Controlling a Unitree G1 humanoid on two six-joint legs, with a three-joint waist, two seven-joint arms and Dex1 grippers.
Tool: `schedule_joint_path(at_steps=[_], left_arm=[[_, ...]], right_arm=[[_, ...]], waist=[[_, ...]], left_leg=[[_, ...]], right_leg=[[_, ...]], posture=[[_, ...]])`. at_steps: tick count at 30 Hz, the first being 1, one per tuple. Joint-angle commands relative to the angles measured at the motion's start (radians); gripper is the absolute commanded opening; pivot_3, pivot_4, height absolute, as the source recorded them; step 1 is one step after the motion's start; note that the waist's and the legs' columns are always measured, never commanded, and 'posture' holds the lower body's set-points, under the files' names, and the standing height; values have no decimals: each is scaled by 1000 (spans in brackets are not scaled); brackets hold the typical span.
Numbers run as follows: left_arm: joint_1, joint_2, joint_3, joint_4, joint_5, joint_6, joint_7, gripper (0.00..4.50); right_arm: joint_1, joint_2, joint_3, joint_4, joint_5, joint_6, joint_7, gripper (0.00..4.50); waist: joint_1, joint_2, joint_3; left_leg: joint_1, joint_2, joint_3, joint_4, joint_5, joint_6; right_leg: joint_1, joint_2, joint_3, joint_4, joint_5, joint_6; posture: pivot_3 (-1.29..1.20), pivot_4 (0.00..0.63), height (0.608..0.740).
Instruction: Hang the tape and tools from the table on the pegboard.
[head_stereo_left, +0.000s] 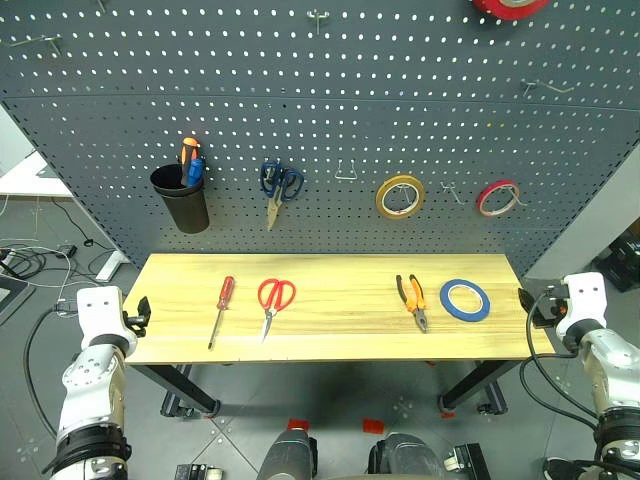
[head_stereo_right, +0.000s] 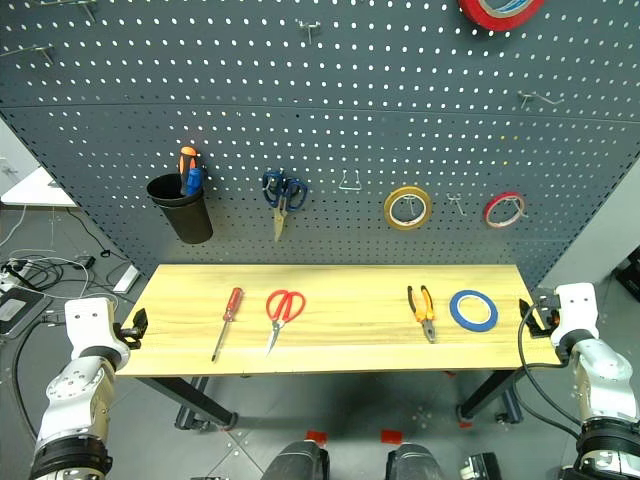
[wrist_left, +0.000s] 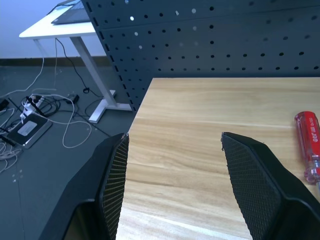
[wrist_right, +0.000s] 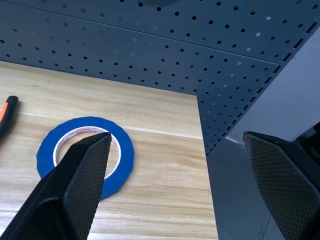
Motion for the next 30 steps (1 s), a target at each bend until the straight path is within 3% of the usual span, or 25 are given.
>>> schedule_joint_path(at_steps=[1, 10, 17, 23, 24, 25, 26, 30], left_arm=[[-11, 18, 9, -21, 14, -36, 15, 3106], [13, 20, 15, -31, 19, -32, 24, 3106], [87, -12, -51, -216, 5, 12, -83, 3106], [106, -29, -205, -424, 50, 79, -170, 3106], [107, -28, -233, -472, 45, 97, -197, 3106], [102, -29, -271, -511, 33, 125, -239, 3106], [91, -29, -312, -555, 8, 158, -296, 3106], [18, -16, -447, -642, 10, 232, -430, 3106]], right_arm=[[-16, -18, -25, -17, 8, -30, -3, 4500], [2, -14, 6, -55, 5, -17, 35, 4500], [106, -24, 87, -267, -21, 63, 120, 4500], [181, -48, 168, -540, -19, 273, 174, 4500], [187, -59, 184, -593, -25, 326, 176, 4500], [180, -63, 198, -618, -27, 359, 182, 4500], [163, -70, 213, -636, -35, 398, 183, 4500], [62, -96, 266, -586, -58, 475, 207, 4500]], waist=[[0, 0, 0], [0, 0, 0], [-1, 4, 11], [0, 10, 57], [-1, 10, 68], [-3, 9, 83], [-6, 9, 98], [-25, 8, 159]], left_leg=[[0, 0, 0, 0, 0, 0], [0, 0, 0, 0, 0, 0], [0, 1, 2, 0, -1, 1], [0, 7, 10, 2, -1, 1], [0, 8, 11, 2, -1, 1], [-2, 9, 11, 1, -1, 1], [0, 10, 12, 2, -2, 1], [-2, 11, 14, 1, -2, 1]], right_leg=[[0, 0, 0, 0, 0, 0], [0, 0, 0, 0, 0, 0], [0, 0, 1, 0, -1, -1], [-1, -1, 1, 0, -4, -6], [-1, -1, 1, 0, -4, -6], [-2, -1, 0, -1, -4, -6], [-1, -1, 0, 0, -4, -7], [-3, -1, -1, -2, -4, -7]], posture=[[60, 52, 740], [66, 60, 740], [40, 133, 740], [11, 201, 740], [-13, 253, 740], [-13, 253, 740], [-26, 295, 740], [-35, 351, 740]])
